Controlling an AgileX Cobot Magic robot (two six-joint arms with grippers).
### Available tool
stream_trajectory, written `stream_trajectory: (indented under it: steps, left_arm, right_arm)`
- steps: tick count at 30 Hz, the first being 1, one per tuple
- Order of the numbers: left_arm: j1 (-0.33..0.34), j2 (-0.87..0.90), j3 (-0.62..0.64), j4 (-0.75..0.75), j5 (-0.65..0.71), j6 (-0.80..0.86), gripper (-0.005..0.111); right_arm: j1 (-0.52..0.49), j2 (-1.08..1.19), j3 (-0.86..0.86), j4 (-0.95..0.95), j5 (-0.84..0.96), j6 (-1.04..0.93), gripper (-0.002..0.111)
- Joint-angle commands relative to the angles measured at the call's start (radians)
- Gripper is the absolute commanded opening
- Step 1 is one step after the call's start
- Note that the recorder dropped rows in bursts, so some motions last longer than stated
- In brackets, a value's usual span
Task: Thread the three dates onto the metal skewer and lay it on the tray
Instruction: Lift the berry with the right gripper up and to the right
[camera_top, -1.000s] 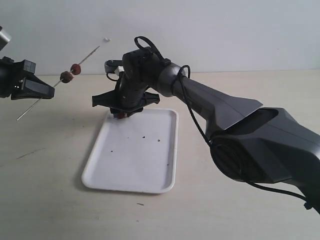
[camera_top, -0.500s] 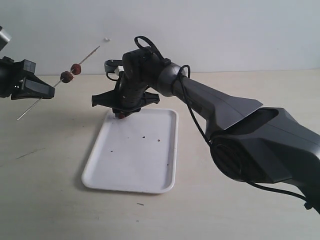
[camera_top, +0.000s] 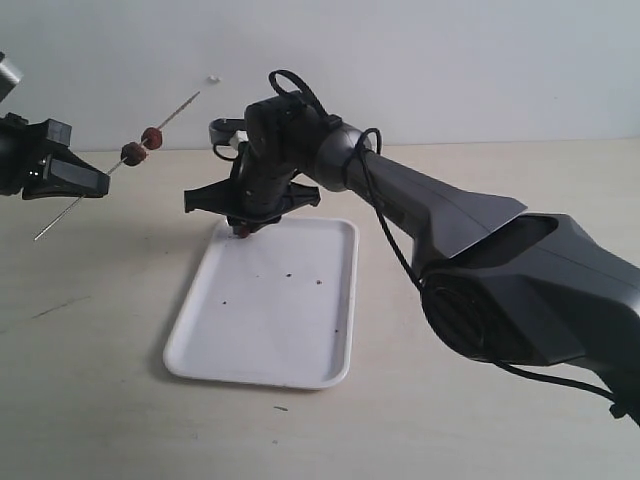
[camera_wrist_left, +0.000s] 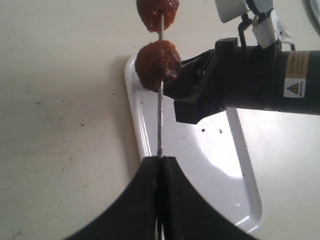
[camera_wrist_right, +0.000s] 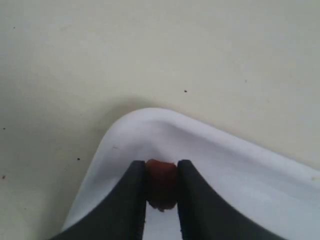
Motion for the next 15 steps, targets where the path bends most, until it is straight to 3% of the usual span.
stream_trajectory:
  steps: [1,9,15]
  left_arm:
    - [0.000,-0.013,-0.001,-0.018,0.019,0.005,0.000]
    - [0.000,-0.013,0.001,0.003,0.102,0.003,0.000]
    - [0.000,-0.013,0.044,0.004,0.117,-0.032,0.000]
  right_arm:
    - [-0.010,-0.052,-0.006,-0.044,0.062,-0.003,0.021]
    - [-0.034,-0.142,-0.006,-0.157,0.122,-0.029,0.021]
    - [-0.077,-0.179,-0.006,-0.137,0.155,-0.063,0.021]
